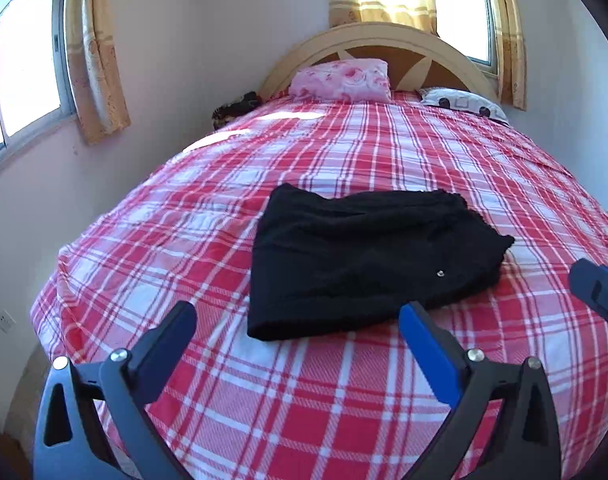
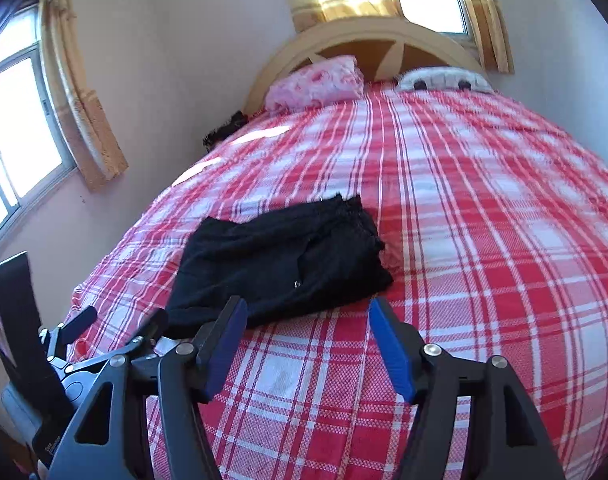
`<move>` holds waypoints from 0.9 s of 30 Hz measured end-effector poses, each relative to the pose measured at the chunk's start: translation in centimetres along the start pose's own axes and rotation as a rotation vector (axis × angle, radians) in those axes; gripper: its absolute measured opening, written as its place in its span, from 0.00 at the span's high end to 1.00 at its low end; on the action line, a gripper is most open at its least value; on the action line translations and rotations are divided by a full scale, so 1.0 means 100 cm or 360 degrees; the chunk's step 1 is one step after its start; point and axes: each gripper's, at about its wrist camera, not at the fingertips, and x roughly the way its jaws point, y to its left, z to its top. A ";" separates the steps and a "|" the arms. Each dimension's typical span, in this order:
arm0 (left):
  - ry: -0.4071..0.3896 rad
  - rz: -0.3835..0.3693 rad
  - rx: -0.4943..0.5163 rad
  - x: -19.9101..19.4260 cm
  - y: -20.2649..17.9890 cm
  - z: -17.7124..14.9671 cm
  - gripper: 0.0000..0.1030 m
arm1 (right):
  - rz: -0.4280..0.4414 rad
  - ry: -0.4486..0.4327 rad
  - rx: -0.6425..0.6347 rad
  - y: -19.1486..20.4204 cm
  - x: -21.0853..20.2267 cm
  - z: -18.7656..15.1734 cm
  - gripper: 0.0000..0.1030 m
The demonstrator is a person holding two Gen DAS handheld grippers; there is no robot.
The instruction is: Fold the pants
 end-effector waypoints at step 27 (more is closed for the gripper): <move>-0.0274 0.0157 0.0037 -0.050 -0.003 0.006 0.00 | 0.0064 -0.0257 -0.0090 0.021 -0.041 -0.001 0.32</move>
